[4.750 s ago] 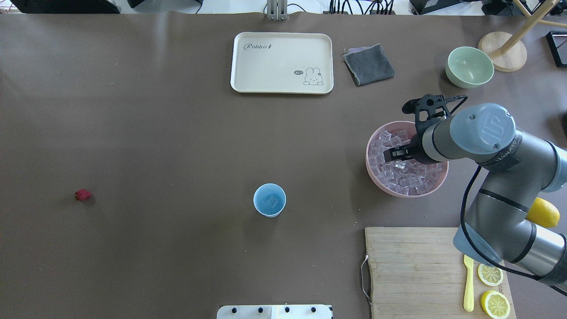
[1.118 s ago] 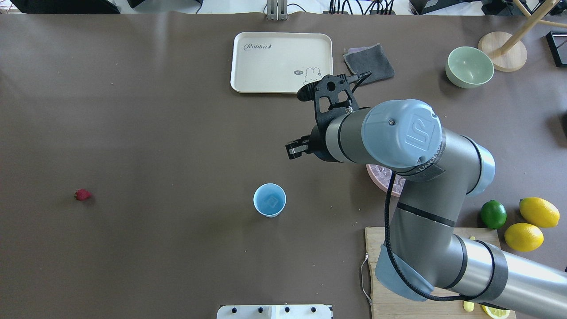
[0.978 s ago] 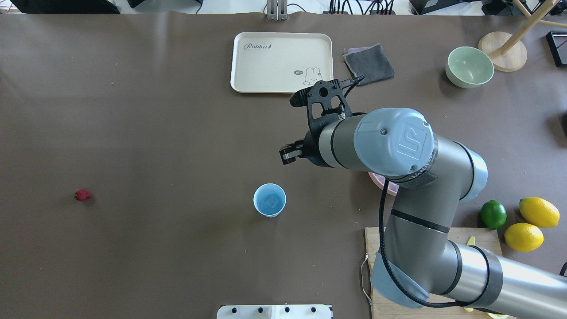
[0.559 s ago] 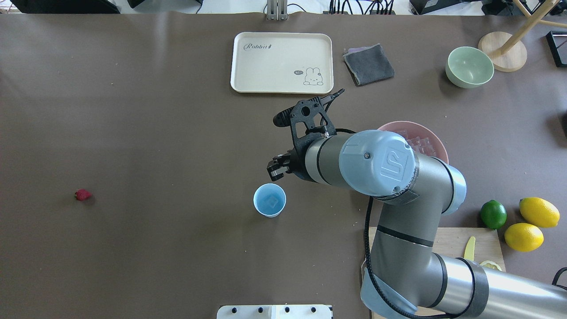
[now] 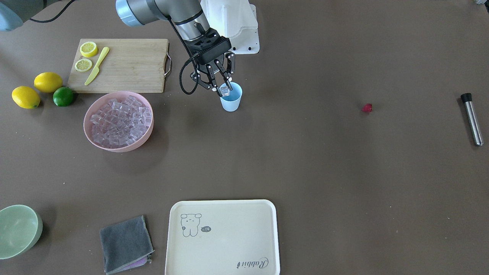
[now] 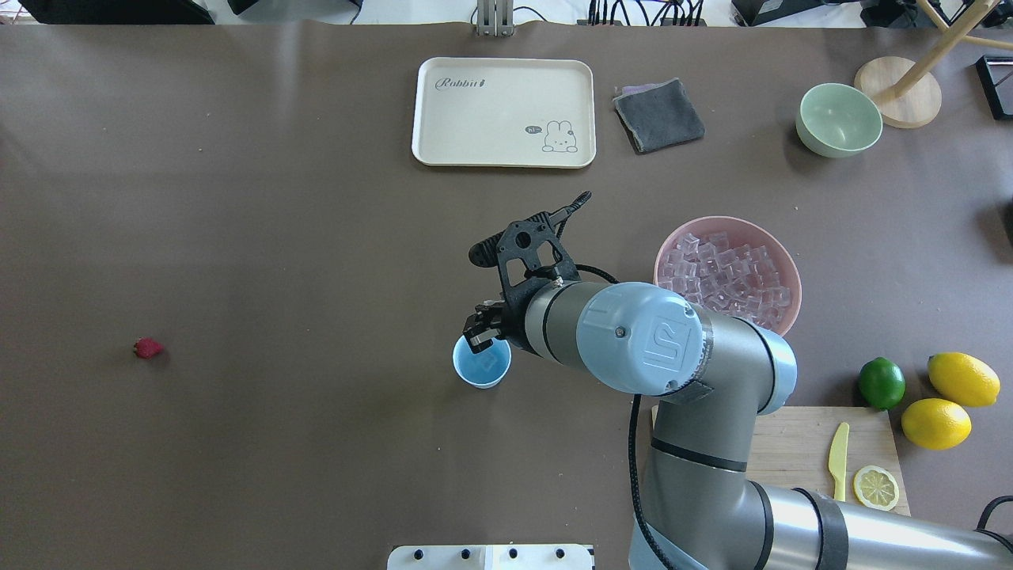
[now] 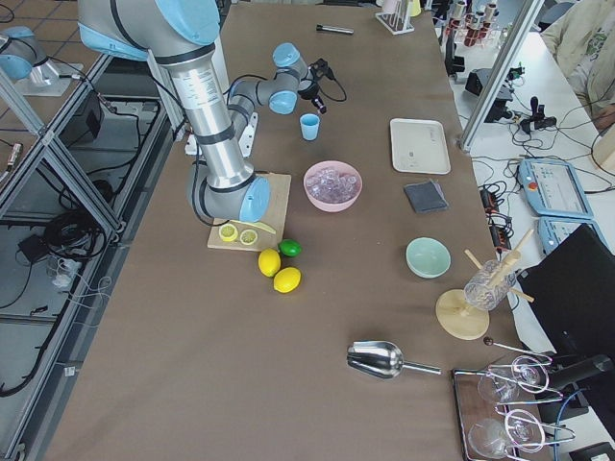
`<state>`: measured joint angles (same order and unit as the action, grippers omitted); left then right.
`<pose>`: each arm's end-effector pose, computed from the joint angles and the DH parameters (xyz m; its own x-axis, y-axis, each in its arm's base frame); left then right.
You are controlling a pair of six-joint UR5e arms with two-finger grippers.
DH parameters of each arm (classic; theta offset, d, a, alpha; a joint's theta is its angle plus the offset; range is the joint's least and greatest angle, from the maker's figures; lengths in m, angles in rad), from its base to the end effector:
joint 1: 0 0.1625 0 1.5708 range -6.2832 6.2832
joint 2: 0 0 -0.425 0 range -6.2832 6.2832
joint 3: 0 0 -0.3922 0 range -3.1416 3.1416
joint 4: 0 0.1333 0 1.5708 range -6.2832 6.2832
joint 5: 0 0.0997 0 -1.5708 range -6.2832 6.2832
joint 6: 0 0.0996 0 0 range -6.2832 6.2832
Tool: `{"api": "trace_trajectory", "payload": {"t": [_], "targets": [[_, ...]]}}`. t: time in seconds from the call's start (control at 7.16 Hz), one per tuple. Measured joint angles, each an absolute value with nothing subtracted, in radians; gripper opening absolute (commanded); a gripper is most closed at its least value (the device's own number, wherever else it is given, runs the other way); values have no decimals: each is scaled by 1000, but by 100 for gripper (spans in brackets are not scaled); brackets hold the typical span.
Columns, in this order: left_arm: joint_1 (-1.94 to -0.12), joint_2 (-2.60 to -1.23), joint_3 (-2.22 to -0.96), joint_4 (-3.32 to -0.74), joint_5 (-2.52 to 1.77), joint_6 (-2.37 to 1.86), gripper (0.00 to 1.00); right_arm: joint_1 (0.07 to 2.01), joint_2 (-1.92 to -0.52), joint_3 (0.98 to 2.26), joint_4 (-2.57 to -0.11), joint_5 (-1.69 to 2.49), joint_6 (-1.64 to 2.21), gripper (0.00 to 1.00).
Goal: Mash ice and strawberries in cup
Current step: 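Lower the right gripper into the blue cup and release the cube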
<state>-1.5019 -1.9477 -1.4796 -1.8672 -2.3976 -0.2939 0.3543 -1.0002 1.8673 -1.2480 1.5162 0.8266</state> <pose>-0.0149 -0.6557 0.4487 0.6367 0.1895 -0.7475 0.1326 0.9280 0.3482 -0.5265 -0.3427 0.1656 0.5233 -0.5276 0.6692 -0.0536 0.7633 0.6438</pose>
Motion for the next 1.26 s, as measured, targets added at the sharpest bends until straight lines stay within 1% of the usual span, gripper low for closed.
{"api": "trace_trajectory", "payload": {"t": [0.98,1.12,1.26], "targets": [[-1501,-1933,-1499,-1870,-2399,-290,98,303,-997,1847,-1246,1487,823,0],[-1501,-1930,-1501,-1870,-2399,-290,98,296,-996,1846,-1246,1484,824,22],[-1501,-1929,-1503,-1869,-2399,-290,98,292,-995,1846,-1246,1484,823,56]]}}
